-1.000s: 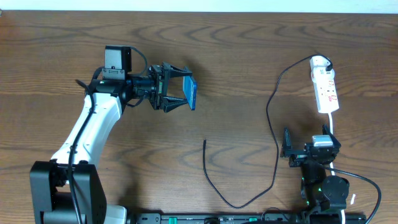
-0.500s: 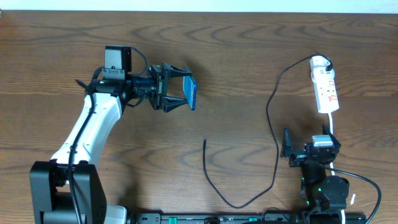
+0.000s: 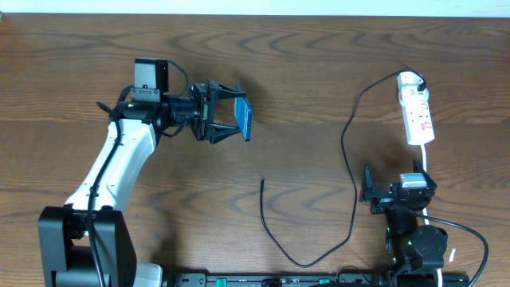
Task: Plug charger to phone and switch on socket
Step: 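Hold the phone upright in the left gripper above the table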
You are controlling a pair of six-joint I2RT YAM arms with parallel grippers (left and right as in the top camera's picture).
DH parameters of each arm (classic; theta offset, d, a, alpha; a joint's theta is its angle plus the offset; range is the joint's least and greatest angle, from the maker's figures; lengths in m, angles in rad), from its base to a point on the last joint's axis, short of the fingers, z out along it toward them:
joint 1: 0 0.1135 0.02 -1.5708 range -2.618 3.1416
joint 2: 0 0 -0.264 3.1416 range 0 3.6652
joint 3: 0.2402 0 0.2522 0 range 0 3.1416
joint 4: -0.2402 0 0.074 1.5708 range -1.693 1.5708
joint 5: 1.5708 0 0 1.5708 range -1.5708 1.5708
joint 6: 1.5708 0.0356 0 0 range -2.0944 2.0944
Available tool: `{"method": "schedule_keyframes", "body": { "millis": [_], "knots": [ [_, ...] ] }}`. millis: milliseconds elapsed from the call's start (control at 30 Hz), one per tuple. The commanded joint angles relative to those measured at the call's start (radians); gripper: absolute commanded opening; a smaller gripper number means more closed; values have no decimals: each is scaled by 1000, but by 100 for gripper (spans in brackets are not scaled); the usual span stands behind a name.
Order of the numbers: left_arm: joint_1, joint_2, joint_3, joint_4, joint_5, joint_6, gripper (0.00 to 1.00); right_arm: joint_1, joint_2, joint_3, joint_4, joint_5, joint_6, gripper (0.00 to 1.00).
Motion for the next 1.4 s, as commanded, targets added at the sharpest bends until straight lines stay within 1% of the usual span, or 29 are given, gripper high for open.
{"method": "schedule_keyframes", "body": {
  "millis": [0, 933, 1367],
  "knots": [
    [-2, -28, 10, 6, 43, -1, 7, 9, -7, -3, -3, 11, 11, 99],
    [-2, -28, 10, 6, 42, -1, 8, 9, -7, -3, -3, 11, 11, 99],
    [-2, -28, 10, 6, 20, -1, 7, 9, -7, -3, -3, 11, 11, 99]
  ]
}}
